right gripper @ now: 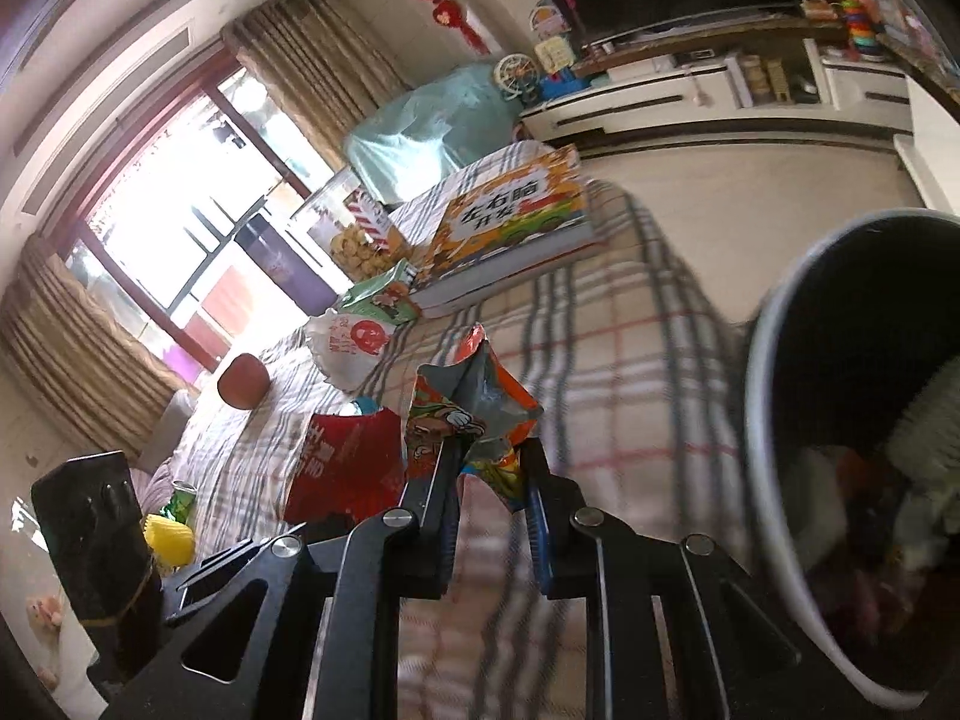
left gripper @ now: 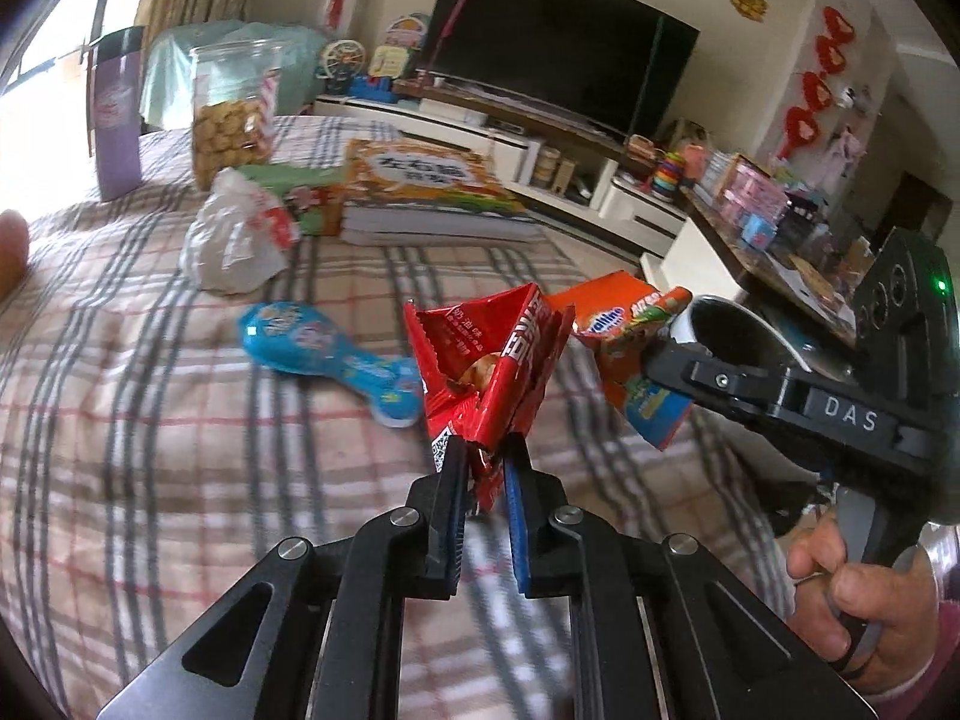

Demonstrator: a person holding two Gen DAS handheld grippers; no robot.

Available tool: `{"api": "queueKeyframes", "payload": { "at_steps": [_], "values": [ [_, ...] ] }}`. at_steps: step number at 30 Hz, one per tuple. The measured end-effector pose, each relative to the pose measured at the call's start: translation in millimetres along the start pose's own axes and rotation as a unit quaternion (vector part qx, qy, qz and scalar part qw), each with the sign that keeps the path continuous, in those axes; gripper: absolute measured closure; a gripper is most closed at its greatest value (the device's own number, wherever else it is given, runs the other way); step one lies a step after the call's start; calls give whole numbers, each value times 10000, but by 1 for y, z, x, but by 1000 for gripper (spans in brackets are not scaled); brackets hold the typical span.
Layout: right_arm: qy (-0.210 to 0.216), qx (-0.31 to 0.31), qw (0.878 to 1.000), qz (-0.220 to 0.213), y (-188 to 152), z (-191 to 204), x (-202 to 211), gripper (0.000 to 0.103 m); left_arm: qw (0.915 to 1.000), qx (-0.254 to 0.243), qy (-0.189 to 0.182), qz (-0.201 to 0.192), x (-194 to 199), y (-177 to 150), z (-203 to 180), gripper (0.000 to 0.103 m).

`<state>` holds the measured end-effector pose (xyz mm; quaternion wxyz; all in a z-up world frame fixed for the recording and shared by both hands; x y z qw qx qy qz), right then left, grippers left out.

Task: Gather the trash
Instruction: 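Carry the red chip bag and orange snack bag over the bin opening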

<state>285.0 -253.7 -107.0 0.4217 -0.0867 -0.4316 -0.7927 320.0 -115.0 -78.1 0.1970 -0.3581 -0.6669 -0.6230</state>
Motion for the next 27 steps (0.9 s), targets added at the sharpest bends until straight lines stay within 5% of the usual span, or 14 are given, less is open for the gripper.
{"api": "queueKeyframes", "payload": {
  "at_steps": [27],
  "values": [
    [-495, -314, 9961, -662, -24, -45, 114, 84, 9975, -566, -434, 19, 19, -18, -85, 93]
  ]
}}
Point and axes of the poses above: each gripper's, at about its wrist camera, not at the fingertips, and x roughly against the way its jaws point, z to its left, y to its top, the point moved 9 cm from there along -x, roughly the way its jaws point, and after that the axes turned 11 degrees about y, right-handed, at the moved point
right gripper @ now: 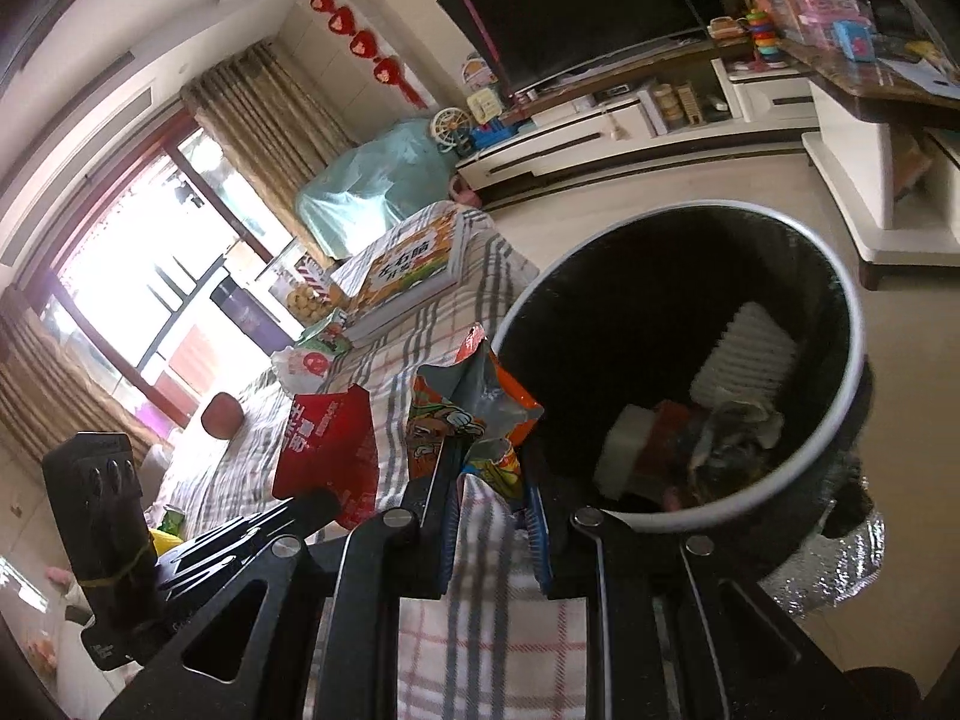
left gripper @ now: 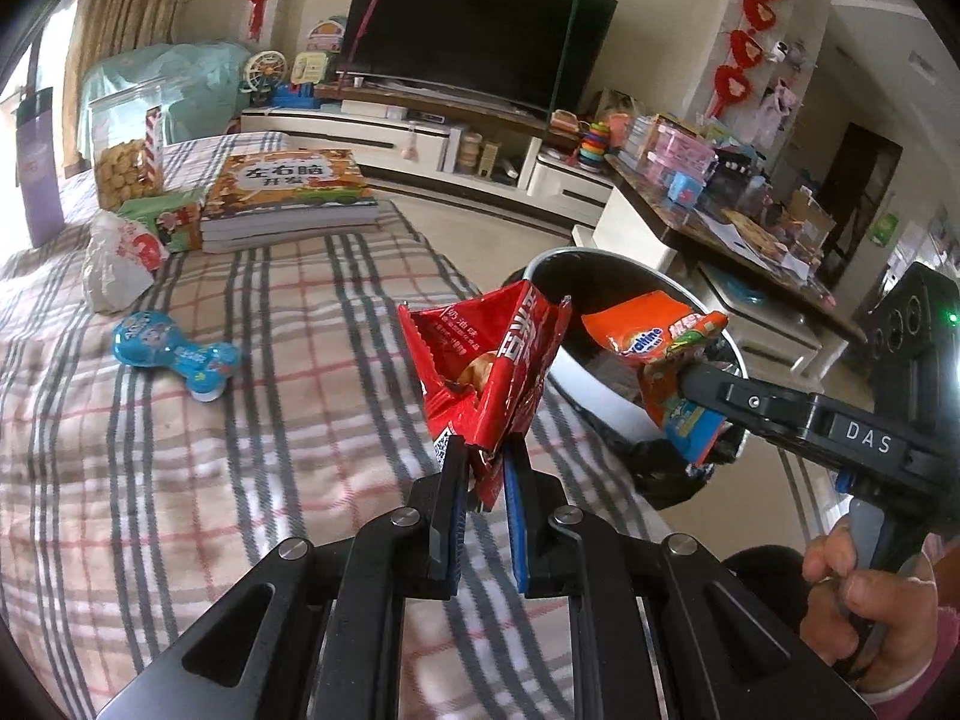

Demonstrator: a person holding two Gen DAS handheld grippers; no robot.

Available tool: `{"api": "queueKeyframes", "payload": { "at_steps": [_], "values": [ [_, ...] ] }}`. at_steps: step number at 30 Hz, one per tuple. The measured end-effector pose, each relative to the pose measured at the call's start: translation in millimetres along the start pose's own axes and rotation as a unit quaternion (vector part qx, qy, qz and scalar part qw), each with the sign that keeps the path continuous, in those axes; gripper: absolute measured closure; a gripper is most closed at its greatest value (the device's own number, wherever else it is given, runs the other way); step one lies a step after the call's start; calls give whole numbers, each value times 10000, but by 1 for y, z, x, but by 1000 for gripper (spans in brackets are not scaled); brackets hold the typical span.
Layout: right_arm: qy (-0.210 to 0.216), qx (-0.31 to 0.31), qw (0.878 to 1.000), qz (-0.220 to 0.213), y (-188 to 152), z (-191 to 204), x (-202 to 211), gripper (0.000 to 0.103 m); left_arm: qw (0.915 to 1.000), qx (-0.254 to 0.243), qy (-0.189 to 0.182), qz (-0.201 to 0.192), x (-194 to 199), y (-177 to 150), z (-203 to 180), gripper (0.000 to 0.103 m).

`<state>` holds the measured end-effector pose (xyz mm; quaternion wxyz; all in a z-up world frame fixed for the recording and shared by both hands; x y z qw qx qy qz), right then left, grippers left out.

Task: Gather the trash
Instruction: 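Carry the red chip bag and orange snack bag over the bin opening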

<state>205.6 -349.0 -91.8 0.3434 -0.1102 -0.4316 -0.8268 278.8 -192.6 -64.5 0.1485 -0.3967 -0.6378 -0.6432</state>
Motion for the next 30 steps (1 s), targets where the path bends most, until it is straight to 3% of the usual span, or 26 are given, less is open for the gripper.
{"api": "queueKeyframes", "payload": {
  "at_steps": [30],
  "values": [
    [-484, -159, 9977, -450, 16, -43, 49, 84, 9983, -567, -144, 59, -13, 13, -60, 93]
  ]
}}
Point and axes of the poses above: each gripper's, at about its wrist camera, not at the fingertips, and x roughly against the way its jaws point, z to its left, y to its top, the point moved 9 cm from there along -x, roughly the way its jaws point, and after that the axes turned 11 degrees about y, right-handed, at the moved point
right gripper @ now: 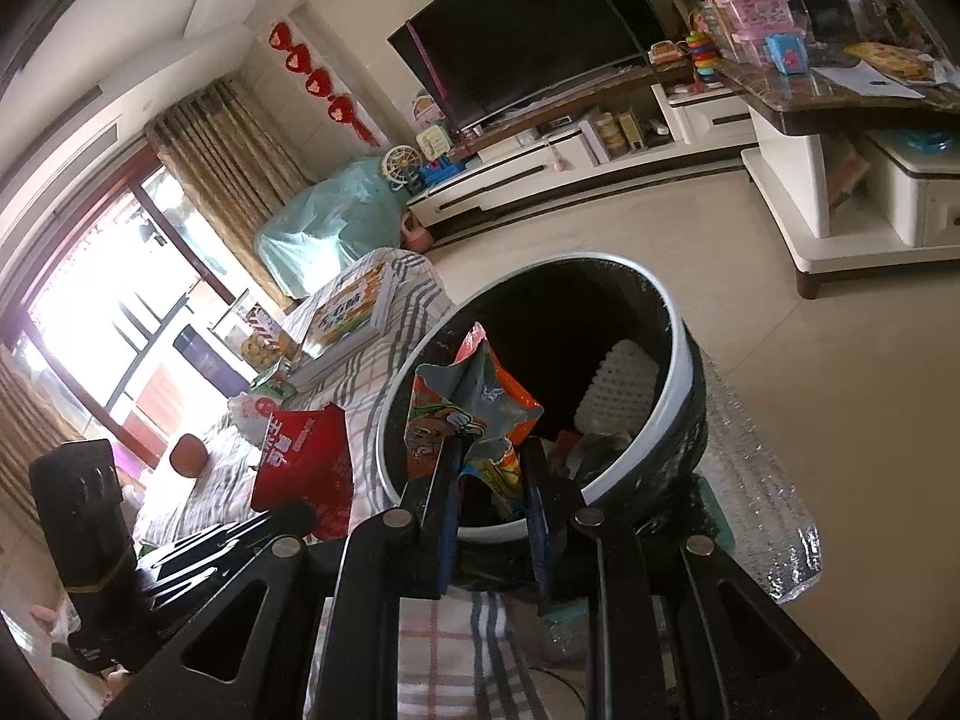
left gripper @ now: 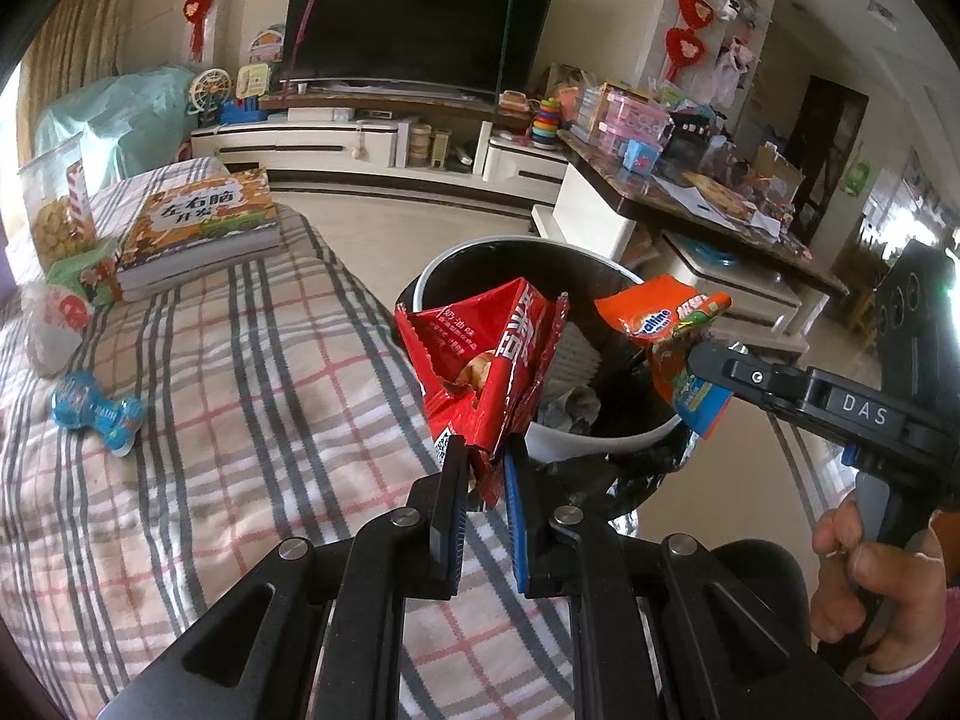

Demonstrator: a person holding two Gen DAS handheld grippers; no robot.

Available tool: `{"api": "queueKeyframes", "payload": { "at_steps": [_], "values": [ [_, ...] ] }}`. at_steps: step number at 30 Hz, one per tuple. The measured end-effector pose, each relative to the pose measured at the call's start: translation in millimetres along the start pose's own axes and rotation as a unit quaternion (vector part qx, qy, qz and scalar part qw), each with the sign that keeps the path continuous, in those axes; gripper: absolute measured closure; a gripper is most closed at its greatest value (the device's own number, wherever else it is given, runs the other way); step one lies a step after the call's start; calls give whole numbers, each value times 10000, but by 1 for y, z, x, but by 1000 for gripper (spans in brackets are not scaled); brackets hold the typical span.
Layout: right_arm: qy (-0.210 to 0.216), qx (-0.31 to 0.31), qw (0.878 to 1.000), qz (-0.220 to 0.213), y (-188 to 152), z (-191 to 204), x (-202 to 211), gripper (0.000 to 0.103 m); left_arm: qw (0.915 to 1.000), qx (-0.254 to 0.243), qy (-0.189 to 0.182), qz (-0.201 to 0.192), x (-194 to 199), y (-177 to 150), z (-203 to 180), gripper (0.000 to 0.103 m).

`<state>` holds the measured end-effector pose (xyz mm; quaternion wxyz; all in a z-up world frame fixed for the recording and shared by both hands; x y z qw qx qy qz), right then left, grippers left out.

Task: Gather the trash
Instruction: 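Carry the red chip bag and orange snack bag over the bin opening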

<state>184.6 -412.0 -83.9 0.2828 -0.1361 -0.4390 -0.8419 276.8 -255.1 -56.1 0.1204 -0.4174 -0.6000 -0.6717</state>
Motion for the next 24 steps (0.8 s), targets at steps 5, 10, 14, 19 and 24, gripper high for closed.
{"api": "queueKeyframes", "payload": {
  "at_steps": [5, 10, 14, 19, 24],
  "values": [
    [-49, -4, 10000, -34, 4, -4, 1, 84, 10000, -85, 21, 39, -4, 5, -8, 93],
    [-100, 17, 9999, -48, 7, -7, 0, 84, 9998, -211, 36, 62, -8, 12, -18, 93],
    [-151, 16, 9999, -49, 10, -11, -2, 84, 9996, -285, 48, 62, -12, 19, -26, 93],
    [-222, 23, 9997, -55, 15, -16, -2, 84, 9993, -353, 66, 55, -19, 27, -33, 93],
    [-280, 20, 9996, -82, 22, -21, -3, 83, 9992, -378, 66, 93, -29, 35, -35, 92]
  ]
}}
Point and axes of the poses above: each gripper's, at about its wrist camera, not at the fingertips, and x roughly against the way its jaws point, z to its left, y to its top, the point moved 9 cm from there along -x, roughly the way its jaws point, and after that the axes turned 11 degrees about y, right-handed, at the moved point
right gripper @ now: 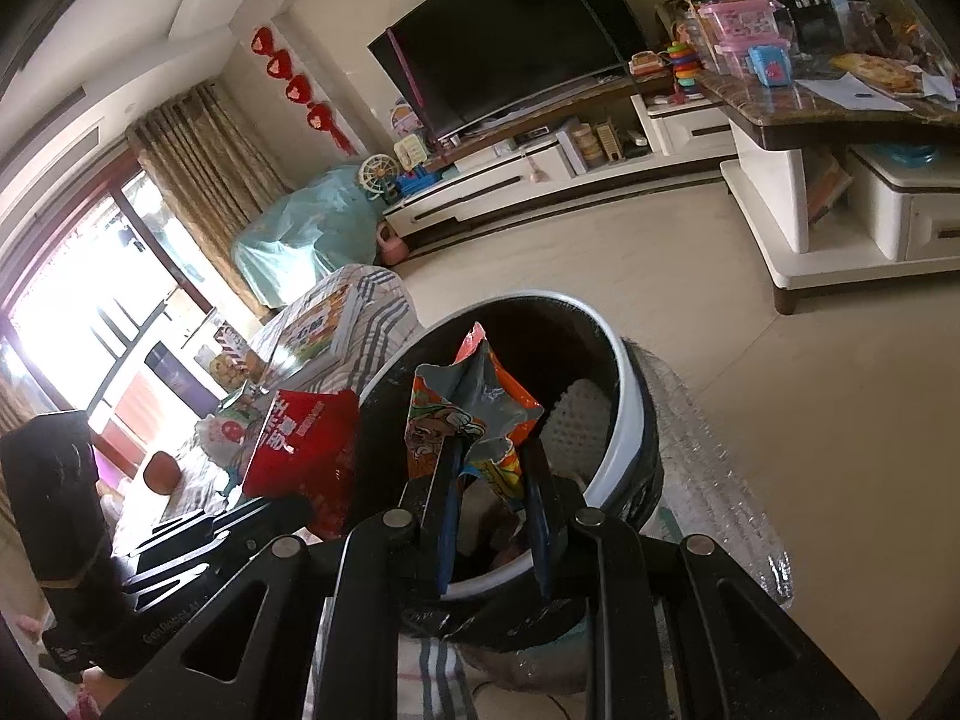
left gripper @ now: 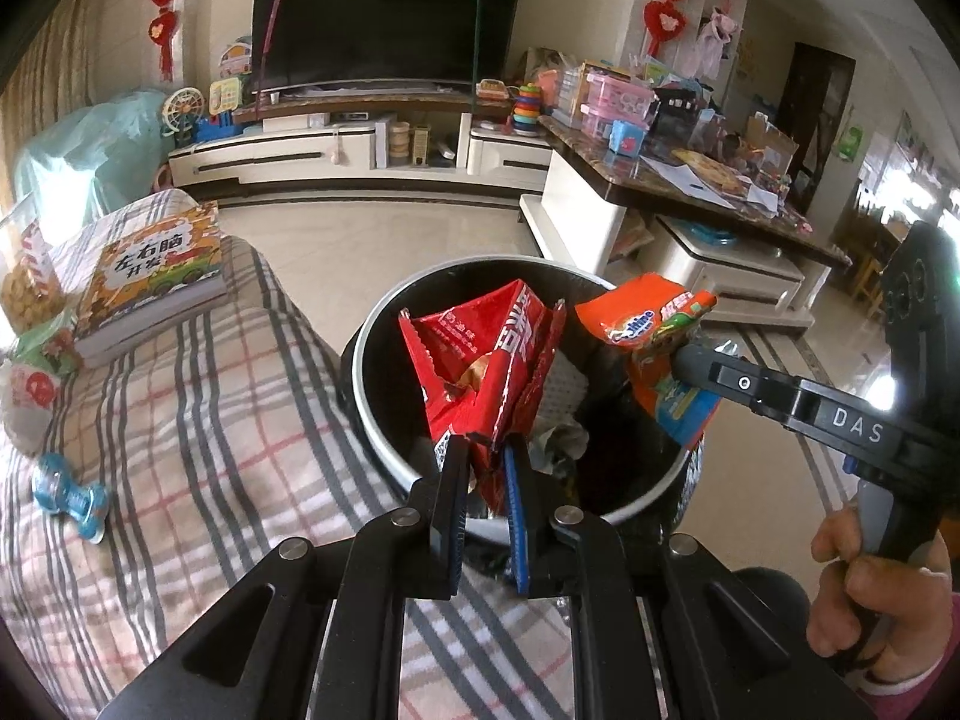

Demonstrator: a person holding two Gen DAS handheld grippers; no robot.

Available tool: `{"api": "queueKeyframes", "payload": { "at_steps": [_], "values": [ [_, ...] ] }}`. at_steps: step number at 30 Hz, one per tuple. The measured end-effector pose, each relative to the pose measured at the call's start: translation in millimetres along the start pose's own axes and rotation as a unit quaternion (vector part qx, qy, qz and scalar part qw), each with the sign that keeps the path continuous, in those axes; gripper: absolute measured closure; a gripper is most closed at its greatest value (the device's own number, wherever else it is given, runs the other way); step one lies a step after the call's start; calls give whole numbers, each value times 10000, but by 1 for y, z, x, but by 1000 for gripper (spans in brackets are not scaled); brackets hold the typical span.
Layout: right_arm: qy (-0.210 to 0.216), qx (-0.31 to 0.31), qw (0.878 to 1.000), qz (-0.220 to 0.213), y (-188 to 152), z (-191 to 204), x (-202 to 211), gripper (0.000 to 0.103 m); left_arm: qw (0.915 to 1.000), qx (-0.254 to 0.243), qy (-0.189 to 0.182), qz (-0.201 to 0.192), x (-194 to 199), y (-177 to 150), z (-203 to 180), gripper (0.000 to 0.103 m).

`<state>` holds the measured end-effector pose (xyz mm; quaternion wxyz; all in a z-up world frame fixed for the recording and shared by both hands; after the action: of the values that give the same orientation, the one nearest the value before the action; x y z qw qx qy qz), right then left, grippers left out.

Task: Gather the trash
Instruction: 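Carry the red chip bag and orange snack bag over the bin opening, then open both tools over the bin to drop the red and orange bags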

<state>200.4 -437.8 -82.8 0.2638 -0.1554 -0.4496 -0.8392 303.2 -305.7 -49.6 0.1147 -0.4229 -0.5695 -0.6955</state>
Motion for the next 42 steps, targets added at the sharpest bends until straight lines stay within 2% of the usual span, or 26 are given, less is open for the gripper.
{"api": "queueKeyframes", "payload": {
  "at_steps": [18, 34, 39, 40, 42],
  "values": [
    [-217, 158, 9993, 248, 13, -8, -24, 83, 9997, 22, 9, 243, -38, 20, -5, 92],
    [-359, 235, 9983, 386, 16, -15, -35, 80, 9993, 101, -105, 343, -52, 26, -10, 91],
    [-417, 252, 9980, 409, 15, -14, -37, 76, 9994, 124, -124, 299, -51, 27, -10, 78],
    [-410, 237, 9981, 402, 15, -14, -37, 69, 9994, 117, -104, 303, -50, 27, -10, 69],
    [-373, 190, 9984, 367, 16, -13, -36, 59, 9996, 108, -37, 250, -46, 26, -8, 62]
  ]
}}
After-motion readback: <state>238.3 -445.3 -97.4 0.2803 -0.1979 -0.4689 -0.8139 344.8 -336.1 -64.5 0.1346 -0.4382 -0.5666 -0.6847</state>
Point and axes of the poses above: each gripper's, at about its wrist camera, not at the fingertips, and x roughly against the way its jaws point, z to its left, y to its top, the point moved 9 cm from there along -x, roughly the way its jaws point, and after that the axes turned 11 degrees about y, right-handed, at the moved point
